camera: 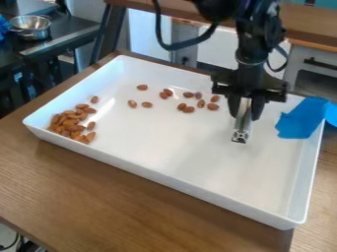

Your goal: Sweep into pile

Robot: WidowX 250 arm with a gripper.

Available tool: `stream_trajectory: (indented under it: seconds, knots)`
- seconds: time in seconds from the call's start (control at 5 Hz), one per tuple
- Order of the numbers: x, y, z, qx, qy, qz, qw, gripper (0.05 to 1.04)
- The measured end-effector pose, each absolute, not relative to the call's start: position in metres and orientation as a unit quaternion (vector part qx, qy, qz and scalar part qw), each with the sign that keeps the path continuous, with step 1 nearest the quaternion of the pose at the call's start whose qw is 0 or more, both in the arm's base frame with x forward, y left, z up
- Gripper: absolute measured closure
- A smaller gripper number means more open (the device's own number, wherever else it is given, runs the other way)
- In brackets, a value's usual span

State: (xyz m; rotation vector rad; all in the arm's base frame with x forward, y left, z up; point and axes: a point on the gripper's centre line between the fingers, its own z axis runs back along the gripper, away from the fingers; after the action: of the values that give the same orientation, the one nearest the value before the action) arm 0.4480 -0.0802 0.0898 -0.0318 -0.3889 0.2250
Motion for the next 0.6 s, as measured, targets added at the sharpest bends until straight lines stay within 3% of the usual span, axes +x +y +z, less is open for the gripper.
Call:
stream_trajectory:
  seconds: [0.6]
  knots:
    - [0.447,-0.043,0.071,0.004,-0.185,0.115,0.976,0.713]
